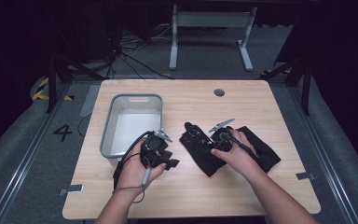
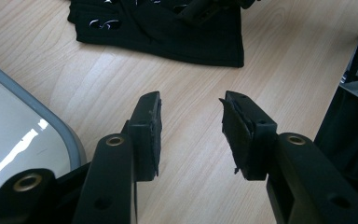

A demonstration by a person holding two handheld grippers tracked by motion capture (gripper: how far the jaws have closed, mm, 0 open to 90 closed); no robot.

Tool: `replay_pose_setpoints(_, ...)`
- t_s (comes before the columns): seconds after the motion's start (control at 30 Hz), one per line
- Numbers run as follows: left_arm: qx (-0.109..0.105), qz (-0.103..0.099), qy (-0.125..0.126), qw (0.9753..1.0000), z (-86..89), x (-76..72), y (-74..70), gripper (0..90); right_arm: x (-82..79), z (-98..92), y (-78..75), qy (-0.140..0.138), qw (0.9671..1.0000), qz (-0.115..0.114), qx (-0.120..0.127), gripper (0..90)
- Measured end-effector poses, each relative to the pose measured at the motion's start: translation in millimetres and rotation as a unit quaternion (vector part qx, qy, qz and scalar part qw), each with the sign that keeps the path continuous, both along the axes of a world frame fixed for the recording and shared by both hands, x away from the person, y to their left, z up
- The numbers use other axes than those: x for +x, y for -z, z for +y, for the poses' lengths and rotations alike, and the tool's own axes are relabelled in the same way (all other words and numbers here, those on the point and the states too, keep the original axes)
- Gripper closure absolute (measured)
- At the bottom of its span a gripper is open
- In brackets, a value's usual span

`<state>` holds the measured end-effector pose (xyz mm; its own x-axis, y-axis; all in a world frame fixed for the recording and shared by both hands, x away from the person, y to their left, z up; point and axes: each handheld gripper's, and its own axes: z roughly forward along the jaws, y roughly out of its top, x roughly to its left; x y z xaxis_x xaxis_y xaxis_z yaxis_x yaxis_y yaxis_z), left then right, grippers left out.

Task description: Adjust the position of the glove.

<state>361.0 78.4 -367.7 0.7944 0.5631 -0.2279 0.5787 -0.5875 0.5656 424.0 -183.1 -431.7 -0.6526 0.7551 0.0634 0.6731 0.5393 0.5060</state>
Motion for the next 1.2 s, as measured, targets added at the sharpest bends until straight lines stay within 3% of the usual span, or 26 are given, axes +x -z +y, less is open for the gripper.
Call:
replay_pose_setpoints(0.27,0.004,0.002,0.002,1.0000,-1.3,0.4,1.7,57.3,-2.6,10.0,7.7,0.003,0.9997,-0.008,-0.021,36.9)
replay_pose_setpoints(0.53,0.004,0.001,0.000,1.0000,-0.4,0.8,2.0,56.1,-4.8,13.9,9.2,0.009,0.9989,-0.021,-0.041,42.2)
replay_pose_setpoints(0.9,0.005,0.002,0.002,1.0000,-1.3,0.0,1.7,55.8,3.2,5.3,5.6,0.004,0.9986,-0.018,-0.049,69.5)
replay_pose_setpoints(1.2,0.002,0.003,-0.001,1.0000,-0.5,0.8,2.0,55.5,3.9,1.0,4.6,-0.006,0.9988,-0.025,-0.043,77.3)
